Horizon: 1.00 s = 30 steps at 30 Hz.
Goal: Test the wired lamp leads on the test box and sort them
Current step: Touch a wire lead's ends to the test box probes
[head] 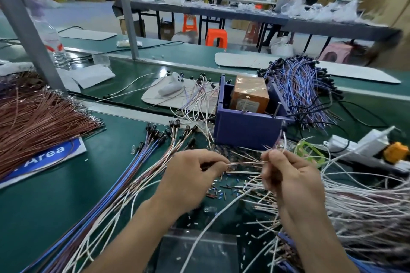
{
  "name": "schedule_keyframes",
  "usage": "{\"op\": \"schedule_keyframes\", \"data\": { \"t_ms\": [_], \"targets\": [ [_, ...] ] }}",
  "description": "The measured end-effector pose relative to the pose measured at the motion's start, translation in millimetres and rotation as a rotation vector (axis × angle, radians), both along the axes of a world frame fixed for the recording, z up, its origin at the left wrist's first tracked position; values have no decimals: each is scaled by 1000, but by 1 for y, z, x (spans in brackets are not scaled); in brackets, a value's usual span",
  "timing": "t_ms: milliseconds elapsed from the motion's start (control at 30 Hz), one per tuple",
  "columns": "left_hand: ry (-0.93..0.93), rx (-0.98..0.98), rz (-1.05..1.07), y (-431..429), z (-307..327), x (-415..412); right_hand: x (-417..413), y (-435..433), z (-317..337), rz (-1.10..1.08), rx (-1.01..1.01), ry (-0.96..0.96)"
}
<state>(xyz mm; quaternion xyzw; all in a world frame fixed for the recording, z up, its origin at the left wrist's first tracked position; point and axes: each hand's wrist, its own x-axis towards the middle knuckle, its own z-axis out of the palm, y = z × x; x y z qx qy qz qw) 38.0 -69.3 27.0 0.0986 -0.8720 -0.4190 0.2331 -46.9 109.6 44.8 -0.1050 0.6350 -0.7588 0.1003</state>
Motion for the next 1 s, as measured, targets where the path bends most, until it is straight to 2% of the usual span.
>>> {"op": "schedule_keyframes", "data": {
  "t_ms": [67, 167, 300, 367, 433, 533, 600, 667, 733, 833, 1000],
  "targets": [
    [25, 16, 45, -2, -1, -1, -6, 10, 1, -94, -19, 2],
    [55, 10, 67, -5, -5, -1, -12, 23, -1, -265, 124, 108],
    [115, -186, -7, 2, -8, 1, -2, 34, 6, -635, 393, 530],
    [152, -265, -78, 6, -10, 0, 9, 33, 12, -628, 428, 719],
    [192, -307, -122, 10, -11, -2, 17, 23, 9, -421, 537, 899],
    [275, -329, -129, 14, -10, -3, 25, 1, -3, 73, 787, 842],
    [298, -304, -70, 12, -7, -3, 23, -5, -10, 160, 850, 770],
    [283, -232, 3, 8, -6, -4, 15, -3, -13, 102, 812, 734],
    [226, -109, 40, 5, -4, -4, 11, 3, -12, 13, 737, 779],
    [190, 55, -1, 5, -5, -5, 14, 7, -7, -44, 704, 830],
    [125, 166, -13, 5, -4, -7, 11, 14, -5, -128, 716, 803]
  ]
}}
